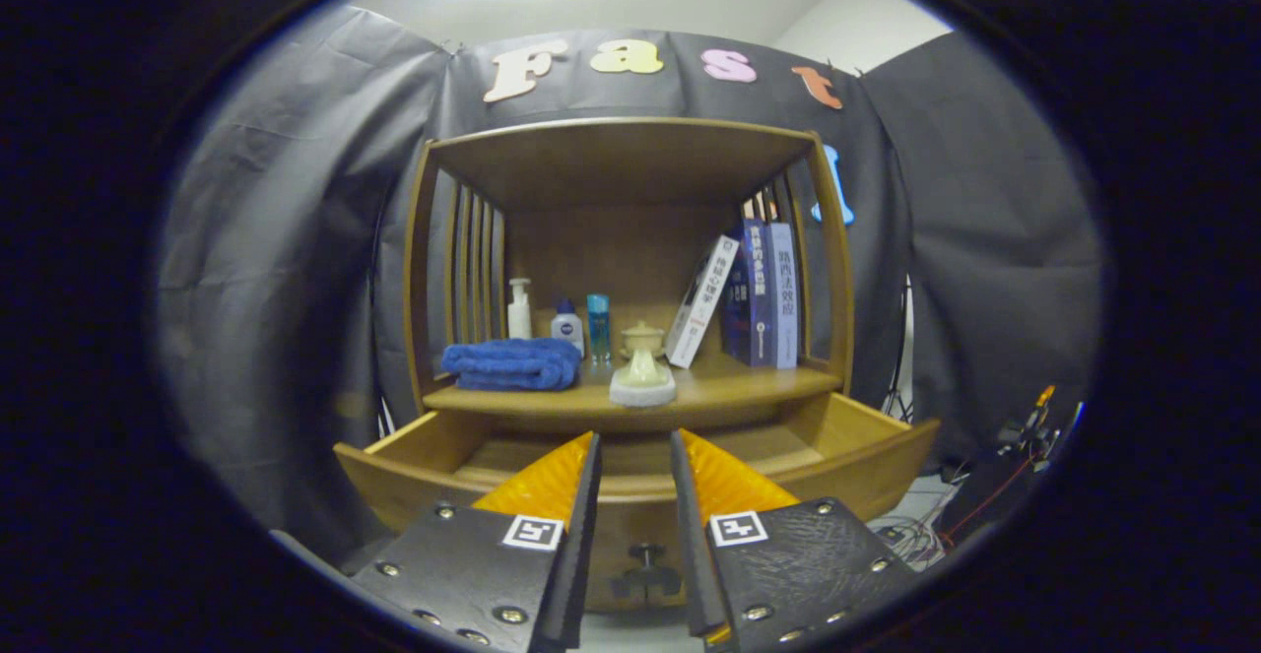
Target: Pull open the drawer, take out the items inside it, and place them on the countertop above the cabinet.
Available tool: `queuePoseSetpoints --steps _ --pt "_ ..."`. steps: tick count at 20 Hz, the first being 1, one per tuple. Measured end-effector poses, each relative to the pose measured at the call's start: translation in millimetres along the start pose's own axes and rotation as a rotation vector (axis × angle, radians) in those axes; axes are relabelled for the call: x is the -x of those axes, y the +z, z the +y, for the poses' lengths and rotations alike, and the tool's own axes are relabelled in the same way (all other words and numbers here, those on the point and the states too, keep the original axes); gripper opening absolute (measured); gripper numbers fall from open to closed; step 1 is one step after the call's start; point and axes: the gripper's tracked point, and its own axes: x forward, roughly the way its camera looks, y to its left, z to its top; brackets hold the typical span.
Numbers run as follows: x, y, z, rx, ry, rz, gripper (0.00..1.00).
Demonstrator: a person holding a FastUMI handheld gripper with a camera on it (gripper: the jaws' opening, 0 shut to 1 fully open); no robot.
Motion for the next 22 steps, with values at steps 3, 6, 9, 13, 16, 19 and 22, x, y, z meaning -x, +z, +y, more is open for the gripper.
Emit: queuePoseSetpoints --steps 3,6,9,13,16,19,22 --pt "0.5 -20.8 -7.1 -0.006 -0.024 0.032 0.4" --pt "-4.6 -39.3 -7.0 -0.001 -0.014 0.081 0.4" --pt "-8.5 -54.4 -4.7 0.0 -0.002 0.12 0.4" --pt "-14.9 -64.7 -7.0 -0.004 -0.017 0.14 0.4" --pt "-20.3 -70.8 -7.0 -0.001 -0.027 0.159 0.4" --pt "-22.7 -76.0 -9.0 0.028 -0.04 0.183 0.53" --pt "-23.1 -82.0 -14.9 0.008 -0.051 0.198 0.73"
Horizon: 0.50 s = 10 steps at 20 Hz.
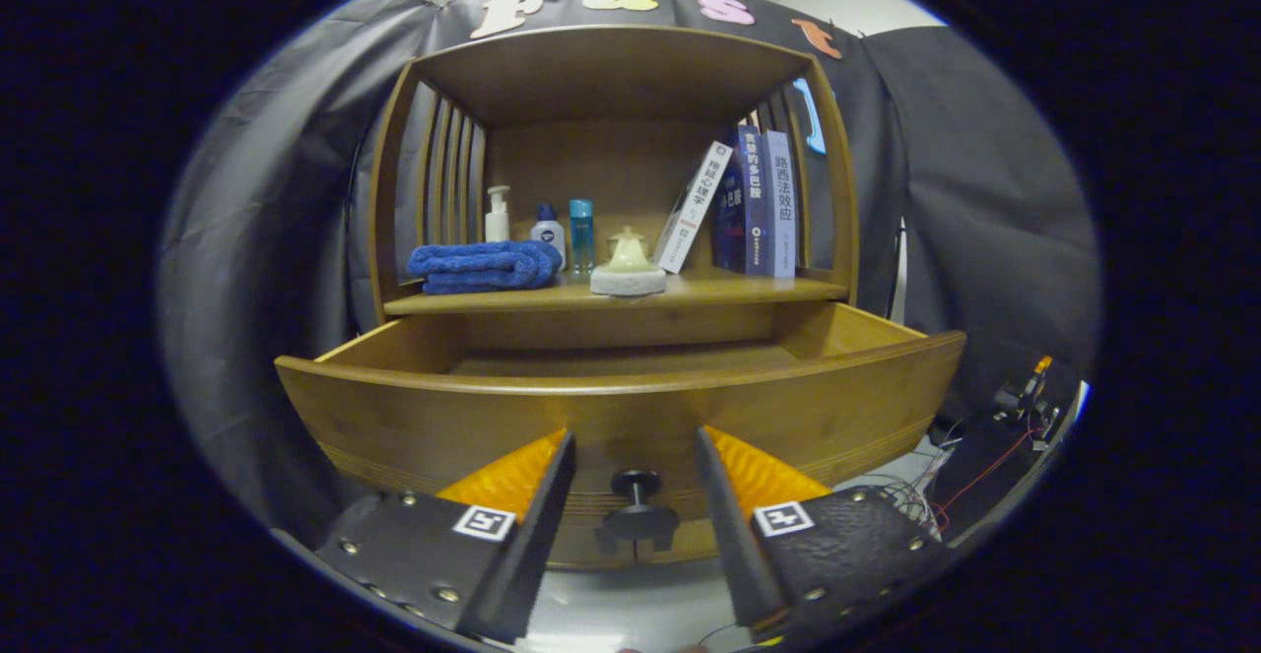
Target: Pull open the drawer, take out the items inside it, and place them on the countertop above the cabinet.
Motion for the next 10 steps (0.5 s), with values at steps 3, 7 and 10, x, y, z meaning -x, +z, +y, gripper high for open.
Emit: queuePoseSetpoints --steps 3,7,10 --pt "0.5 -0.5 0.1 -0.04 0.02 -0.011 0.89" --pt "-5.4 9.7 2.5 -0.073 0.049 -0.047 0.89" --pt "-10.5 13.0 3.0 -0.053 0.058 -0.04 0.9"
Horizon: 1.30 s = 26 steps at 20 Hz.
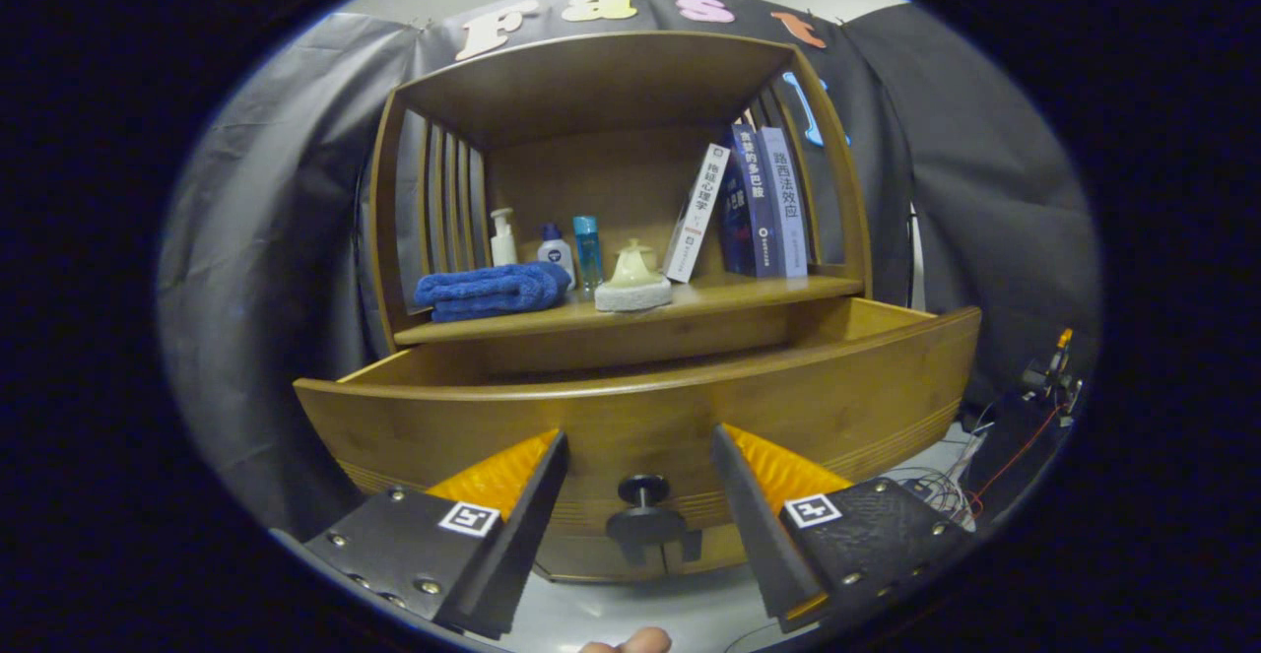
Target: Pull open the drawer, take out the items inside it, and place them on the countertop above the cabinet.
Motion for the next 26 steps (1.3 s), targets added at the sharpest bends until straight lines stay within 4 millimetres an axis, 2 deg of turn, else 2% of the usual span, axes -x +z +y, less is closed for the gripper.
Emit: queuePoseSetpoints --steps 15,26 --pt "-84.9 10.4 10.1 -0.015 0.011 0.025 0.91" --pt "-125.9 15.5 14.0 -0.044 0.021 0.032 0.92"
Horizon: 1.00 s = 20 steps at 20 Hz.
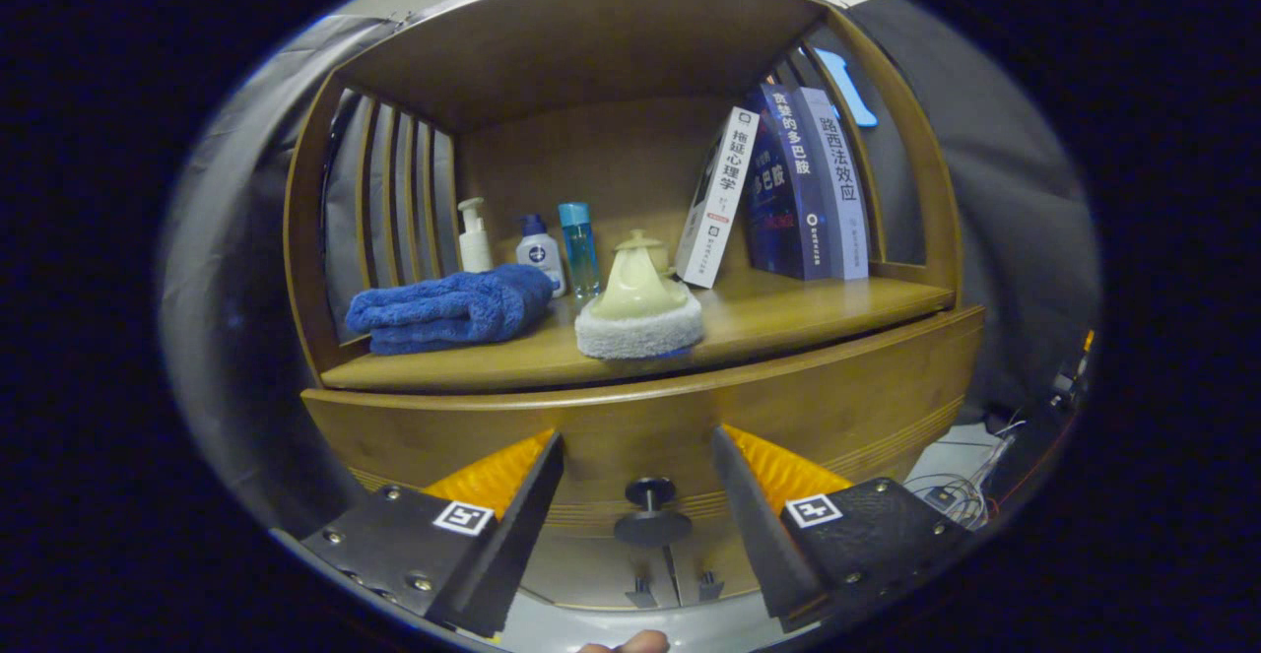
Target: Pull open the drawer, take out the items inside it, and place them on the countertop above the cabinet.
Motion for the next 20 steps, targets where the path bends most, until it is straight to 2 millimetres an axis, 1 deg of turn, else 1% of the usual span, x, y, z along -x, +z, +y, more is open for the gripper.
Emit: queuePoseSetpoints --steps 4,20 --pt "-11.1 1.9 -0.3 0.004 0.001 0.012 0.92" --pt "-12.9 1.9 -2.5 0.002 0.009 0.002 0.93"
